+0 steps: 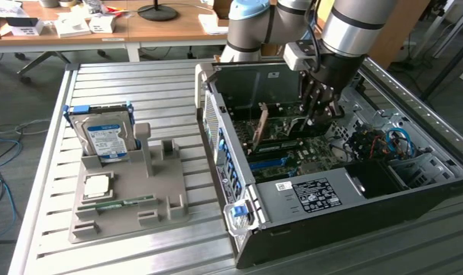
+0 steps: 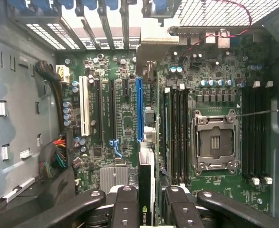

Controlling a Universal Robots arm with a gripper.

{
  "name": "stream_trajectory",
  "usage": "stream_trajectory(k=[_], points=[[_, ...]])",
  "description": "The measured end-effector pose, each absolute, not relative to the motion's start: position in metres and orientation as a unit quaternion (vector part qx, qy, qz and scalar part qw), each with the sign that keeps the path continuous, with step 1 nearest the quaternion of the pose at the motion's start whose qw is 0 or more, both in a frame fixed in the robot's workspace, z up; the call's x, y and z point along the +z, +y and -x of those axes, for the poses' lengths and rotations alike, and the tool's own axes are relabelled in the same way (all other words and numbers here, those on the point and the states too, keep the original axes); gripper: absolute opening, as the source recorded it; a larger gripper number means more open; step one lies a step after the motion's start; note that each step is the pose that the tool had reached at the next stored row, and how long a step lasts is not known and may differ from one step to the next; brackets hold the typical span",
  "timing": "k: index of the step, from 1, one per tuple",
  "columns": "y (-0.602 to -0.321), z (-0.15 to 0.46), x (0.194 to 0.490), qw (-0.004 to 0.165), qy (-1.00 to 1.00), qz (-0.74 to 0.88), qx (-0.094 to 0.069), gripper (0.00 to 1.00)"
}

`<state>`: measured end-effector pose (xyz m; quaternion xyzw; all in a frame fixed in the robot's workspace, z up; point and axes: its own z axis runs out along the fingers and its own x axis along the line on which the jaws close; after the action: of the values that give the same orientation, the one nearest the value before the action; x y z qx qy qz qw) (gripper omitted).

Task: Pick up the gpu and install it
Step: 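Insert the gpu into the slot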

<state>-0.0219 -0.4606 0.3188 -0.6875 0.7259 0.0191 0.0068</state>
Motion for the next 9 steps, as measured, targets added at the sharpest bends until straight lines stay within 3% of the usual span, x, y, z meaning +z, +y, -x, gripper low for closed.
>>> stream_trajectory(k=[9], points=[[-0.4606,0.0242,0.3155,0.007,0.725,0.688,0.019,0.26]])
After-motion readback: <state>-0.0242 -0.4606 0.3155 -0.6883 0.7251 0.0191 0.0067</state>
